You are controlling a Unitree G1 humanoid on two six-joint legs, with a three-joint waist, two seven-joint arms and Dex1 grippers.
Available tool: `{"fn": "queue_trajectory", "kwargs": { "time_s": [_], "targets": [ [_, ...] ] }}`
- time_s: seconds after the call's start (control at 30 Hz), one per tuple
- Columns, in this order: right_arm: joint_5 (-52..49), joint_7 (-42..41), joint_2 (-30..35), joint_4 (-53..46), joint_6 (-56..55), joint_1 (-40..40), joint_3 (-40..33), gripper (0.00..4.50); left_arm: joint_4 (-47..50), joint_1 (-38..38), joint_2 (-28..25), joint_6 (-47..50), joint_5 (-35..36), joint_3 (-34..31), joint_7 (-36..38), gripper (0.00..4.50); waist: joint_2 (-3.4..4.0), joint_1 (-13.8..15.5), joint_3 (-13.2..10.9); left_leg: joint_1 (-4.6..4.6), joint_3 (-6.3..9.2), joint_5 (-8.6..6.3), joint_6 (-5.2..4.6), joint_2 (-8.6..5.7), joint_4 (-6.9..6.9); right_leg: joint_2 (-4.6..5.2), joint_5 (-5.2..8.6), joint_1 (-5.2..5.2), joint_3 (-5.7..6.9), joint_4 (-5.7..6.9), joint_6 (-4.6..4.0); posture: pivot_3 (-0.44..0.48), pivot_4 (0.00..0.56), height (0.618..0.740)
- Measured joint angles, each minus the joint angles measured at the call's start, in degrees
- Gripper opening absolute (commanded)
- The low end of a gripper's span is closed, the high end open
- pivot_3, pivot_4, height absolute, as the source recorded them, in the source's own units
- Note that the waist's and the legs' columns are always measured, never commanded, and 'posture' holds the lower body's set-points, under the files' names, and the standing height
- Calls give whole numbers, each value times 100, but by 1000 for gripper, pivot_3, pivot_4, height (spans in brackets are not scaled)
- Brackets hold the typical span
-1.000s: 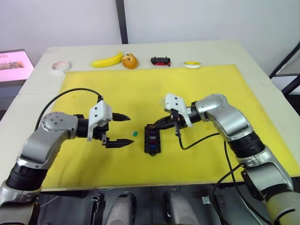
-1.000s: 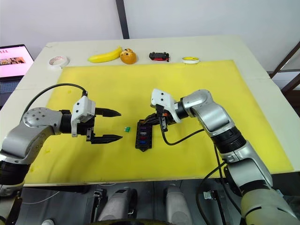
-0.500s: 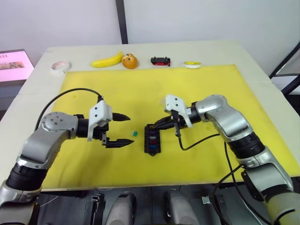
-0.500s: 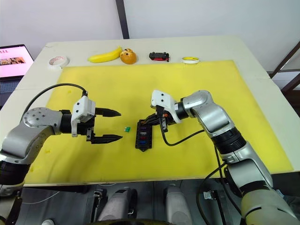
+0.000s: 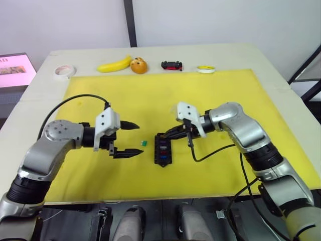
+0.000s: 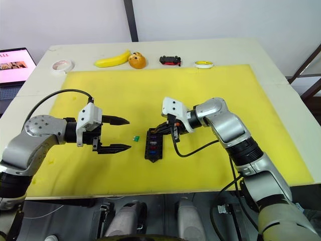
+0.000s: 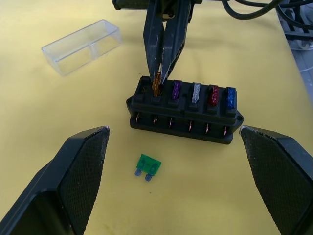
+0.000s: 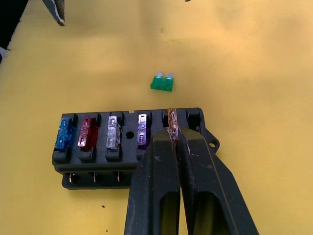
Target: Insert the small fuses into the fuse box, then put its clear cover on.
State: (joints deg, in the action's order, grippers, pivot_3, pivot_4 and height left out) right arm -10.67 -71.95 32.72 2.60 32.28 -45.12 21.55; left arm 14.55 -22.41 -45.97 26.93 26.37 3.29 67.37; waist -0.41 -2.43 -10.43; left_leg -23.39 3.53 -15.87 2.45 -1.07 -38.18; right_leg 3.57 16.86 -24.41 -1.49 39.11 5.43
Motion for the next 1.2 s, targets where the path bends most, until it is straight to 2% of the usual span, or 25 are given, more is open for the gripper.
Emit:
{"fn": "queue_trajectory", "kwargs": {
  "time_s": [0.5,0.97,1.2],
  "targets": [
    [159,-20,21,-47,4,42,76,14,0,0,2,0,0,0,-6,4500,-2,0,3,5,1,0,0,0,0,0,0,7,0,0,0,0,150,740],
    [-137,-170,-12,-246,1007,-135,60,14,0,-1,18,-3,-2,11,-3,4500,-2,1,3,4,2,-1,-1,0,0,0,0,7,1,-1,0,0,150,740],
    [86,-110,-4,-250,729,-157,265,14,0,0,55,-3,-11,22,-14,4500,-2,-4,3,6,2,-1,-1,0,0,-2,0,7,1,-1,0,0,150,740]
  ]
}}
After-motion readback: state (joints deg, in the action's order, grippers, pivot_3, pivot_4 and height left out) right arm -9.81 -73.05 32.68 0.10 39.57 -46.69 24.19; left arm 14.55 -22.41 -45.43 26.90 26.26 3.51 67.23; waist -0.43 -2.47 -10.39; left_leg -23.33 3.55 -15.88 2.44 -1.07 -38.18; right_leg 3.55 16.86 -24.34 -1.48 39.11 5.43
